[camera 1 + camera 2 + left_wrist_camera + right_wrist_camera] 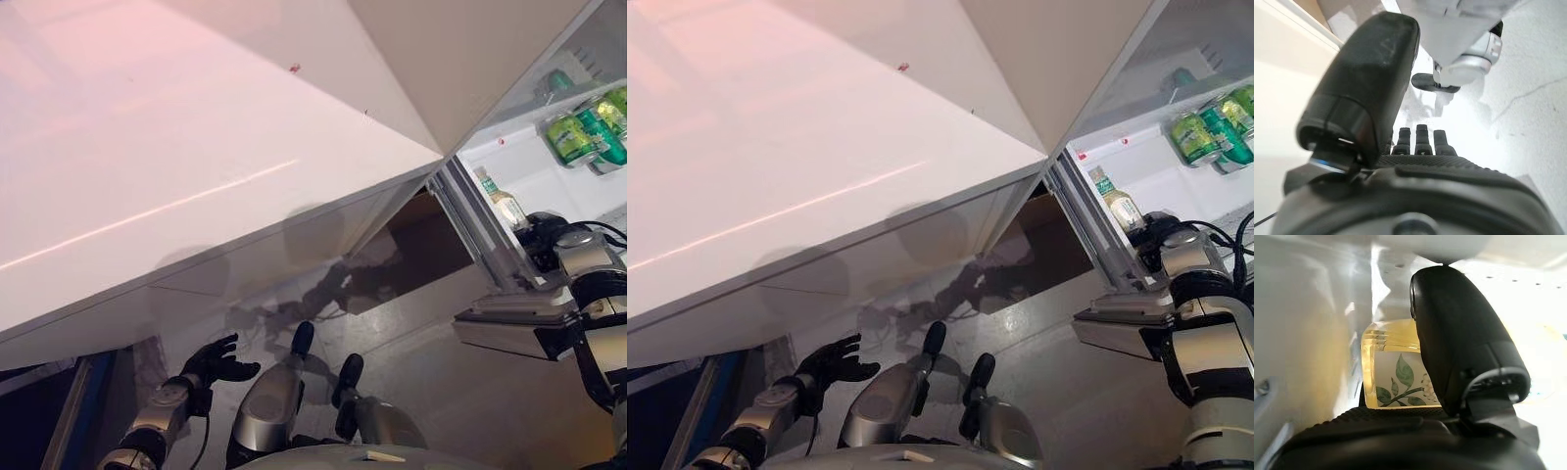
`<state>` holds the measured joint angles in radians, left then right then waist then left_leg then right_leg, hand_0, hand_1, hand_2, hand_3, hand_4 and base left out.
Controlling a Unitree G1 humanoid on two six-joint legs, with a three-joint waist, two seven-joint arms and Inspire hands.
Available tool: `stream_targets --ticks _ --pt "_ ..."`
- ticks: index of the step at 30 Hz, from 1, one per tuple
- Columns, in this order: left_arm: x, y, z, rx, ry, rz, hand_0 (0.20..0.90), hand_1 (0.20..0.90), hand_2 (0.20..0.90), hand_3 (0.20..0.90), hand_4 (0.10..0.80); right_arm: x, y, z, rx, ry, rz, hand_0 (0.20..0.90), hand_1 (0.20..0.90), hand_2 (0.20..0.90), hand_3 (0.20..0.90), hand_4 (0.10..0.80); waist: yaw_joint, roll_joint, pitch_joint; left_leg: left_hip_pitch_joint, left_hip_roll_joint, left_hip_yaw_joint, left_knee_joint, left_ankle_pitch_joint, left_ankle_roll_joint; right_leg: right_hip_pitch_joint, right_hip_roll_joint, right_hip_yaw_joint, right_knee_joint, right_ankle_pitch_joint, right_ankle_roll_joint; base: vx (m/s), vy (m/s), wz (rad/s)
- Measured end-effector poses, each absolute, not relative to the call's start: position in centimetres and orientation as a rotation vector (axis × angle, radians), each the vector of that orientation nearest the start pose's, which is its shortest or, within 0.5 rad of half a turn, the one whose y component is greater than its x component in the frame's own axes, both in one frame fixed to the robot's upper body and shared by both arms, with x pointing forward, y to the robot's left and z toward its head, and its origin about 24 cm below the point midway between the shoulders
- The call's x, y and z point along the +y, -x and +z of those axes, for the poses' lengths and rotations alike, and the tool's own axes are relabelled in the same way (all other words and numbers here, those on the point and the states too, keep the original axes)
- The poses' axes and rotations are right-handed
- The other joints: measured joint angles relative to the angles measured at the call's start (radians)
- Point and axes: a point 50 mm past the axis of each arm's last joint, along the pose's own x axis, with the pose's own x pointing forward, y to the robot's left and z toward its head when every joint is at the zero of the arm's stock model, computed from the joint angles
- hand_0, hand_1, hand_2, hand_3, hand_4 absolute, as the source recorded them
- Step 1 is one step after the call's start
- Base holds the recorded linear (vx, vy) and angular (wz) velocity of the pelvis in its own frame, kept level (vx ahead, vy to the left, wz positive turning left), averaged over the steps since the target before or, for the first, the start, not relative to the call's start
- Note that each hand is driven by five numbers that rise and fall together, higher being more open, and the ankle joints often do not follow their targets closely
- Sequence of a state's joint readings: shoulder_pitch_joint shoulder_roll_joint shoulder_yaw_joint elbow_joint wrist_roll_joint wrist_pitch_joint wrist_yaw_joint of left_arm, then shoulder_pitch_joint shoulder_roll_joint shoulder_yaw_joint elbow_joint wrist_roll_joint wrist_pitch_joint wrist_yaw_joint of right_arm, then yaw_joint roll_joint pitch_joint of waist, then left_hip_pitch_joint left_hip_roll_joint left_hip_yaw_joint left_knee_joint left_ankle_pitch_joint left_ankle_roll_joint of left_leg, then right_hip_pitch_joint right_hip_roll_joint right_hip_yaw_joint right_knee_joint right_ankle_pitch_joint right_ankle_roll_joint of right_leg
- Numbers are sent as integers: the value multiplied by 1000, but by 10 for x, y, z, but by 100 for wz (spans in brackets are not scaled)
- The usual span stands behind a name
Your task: Put drinks into fridge and close the fridge
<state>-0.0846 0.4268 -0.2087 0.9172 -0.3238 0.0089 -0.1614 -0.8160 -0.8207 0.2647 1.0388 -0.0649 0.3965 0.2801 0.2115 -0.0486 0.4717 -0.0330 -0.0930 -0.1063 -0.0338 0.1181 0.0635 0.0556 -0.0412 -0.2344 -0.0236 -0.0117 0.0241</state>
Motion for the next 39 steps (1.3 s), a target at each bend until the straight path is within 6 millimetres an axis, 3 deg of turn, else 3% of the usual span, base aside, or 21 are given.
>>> stream_targets --ticks 7,8,9,10,20,29,35,39 --pt "268 -186 -102 860 -138 -3 900 900 900 900 800 -370 -328 112 784 707 -173 300 300 300 200 100 -15 0 0 -1 3 11 0 0 0 -8 -1 8 5 0 0 -34 -27 -5" --pt "268 -188 -101 855 -139 -4 900 900 900 900 800 -371 -328 114 786 703 -166 392 392 392 307 207 -17 0 0 0 4 11 0 0 0 -8 -1 9 6 0 0 0 0 0" --pt "268 -189 -100 852 -139 -6 900 900 900 900 800 -371 -328 114 788 701 -159 688 688 688 653 553 -17 0 0 0 5 12 0 0 0 -8 0 10 7 0 0 -23 -10 -4" --pt "268 -189 -100 851 -138 -7 900 900 900 900 800 -371 -329 115 783 703 -154 900 900 900 900 800 -17 0 0 0 5 16 0 0 0 -10 0 12 7 0 0 -21 -10 -7" --pt "268 -189 -100 853 -138 -7 900 900 900 900 800 -367 -334 123 736 716 -129 900 900 900 900 800 -27 1 0 7 6 32 0 0 0 -10 -1 32 9 1 -1 -17 -12 -4" --pt "268 -187 -102 869 -136 -2 900 900 900 900 800 -349 -346 136 634 730 -56 900 900 900 900 800 -61 2 -2 41 10 57 -8 -2 -3 9 0 59 10 2 -2 -4 -3 -8" --pt "269 -185 -103 874 -133 9 900 900 900 900 800 -325 -357 164 450 708 5 900 900 900 900 800 -111 4 -13 62 22 85 -11 -7 -9 10 7 90 21 5 -6 2 7 -18" --pt "262 -181 -108 886 -120 6 900 900 900 900 800 -324 -354 172 381 670 -13 900 900 900 900 800 -129 4 -79 71 30 105 -26 -8 -11 3 15 113 20 6 -7 -4 36 -16"
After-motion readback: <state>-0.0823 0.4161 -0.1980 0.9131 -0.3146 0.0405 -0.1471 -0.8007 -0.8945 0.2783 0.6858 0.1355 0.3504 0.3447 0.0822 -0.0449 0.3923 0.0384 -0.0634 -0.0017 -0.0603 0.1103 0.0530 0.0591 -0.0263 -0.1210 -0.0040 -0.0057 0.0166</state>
